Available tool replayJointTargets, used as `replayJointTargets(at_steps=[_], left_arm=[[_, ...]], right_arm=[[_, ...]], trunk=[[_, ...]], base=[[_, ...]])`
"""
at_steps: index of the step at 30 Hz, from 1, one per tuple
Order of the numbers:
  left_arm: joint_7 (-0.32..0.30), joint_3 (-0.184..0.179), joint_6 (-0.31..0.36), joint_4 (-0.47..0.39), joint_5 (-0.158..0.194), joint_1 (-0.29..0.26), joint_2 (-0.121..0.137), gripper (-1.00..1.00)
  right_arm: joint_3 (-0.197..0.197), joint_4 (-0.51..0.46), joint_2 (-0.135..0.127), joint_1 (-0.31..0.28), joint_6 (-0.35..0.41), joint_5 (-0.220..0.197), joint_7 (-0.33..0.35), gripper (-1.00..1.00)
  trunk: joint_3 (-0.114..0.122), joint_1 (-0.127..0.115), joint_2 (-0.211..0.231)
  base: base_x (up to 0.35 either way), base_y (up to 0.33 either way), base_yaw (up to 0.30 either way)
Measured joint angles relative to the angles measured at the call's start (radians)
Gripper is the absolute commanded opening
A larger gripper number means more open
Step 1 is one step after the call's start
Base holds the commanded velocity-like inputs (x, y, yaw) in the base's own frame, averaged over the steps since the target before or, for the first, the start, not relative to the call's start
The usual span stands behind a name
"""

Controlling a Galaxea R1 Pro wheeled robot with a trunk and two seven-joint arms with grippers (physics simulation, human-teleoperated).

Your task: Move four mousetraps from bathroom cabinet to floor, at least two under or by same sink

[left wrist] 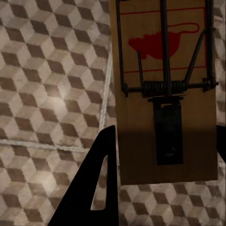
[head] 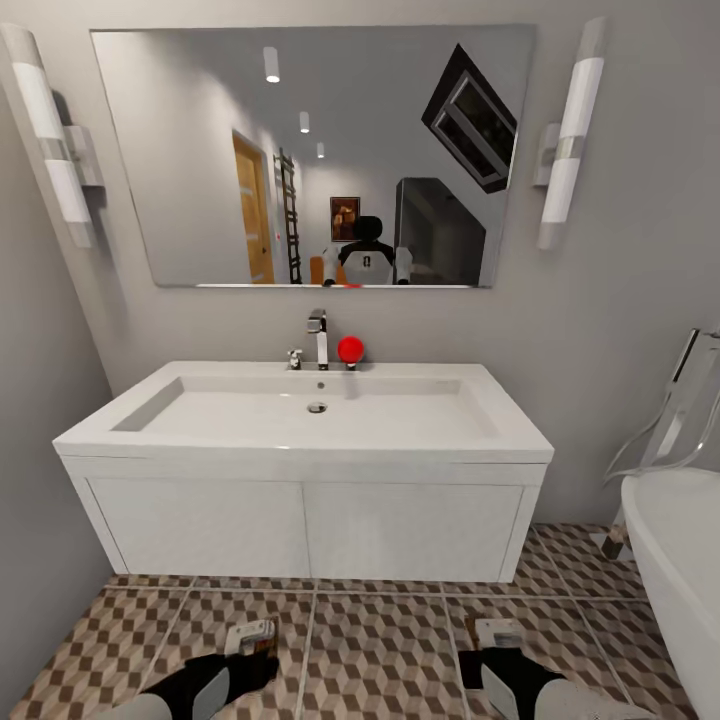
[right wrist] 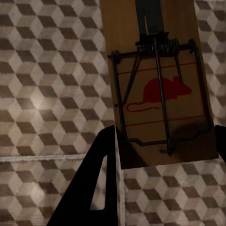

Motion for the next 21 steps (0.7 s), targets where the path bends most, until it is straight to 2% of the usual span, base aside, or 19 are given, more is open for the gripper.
replayJointTargets(at_steps=[2, 7, 21], left_arm=[[-0.003, -0.002, -0.011, -0.011, 0.012, 0.0, 0.003, -1.0], [-0.003, -0.004, -0.034, -0.039, 0.016, 0.0, 0.003, -1.0], [0.0, -0.01, -0.016, -0.117, 0.01, 0.0, 0.0, -1.0]], right_arm=[[0.003, -0.011, -0.001, -0.002, 0.008, -0.003, -0.001, -1.0], [0.005, -0.04, -0.003, -0.004, 0.014, -0.008, -0.002, -1.0], [0.004, -0.119, -0.002, -0.004, 0.015, -0.01, -0.003, -1.0]], trunk=[[0.0, 0.0, 0.0], [0.0, 0.0, 0.0], [0.0, 0.0, 0.0]], base=[[0.0, 0.0, 0.0], [0.0, 0.0, 0.0], [0.0, 0.0, 0.0]])
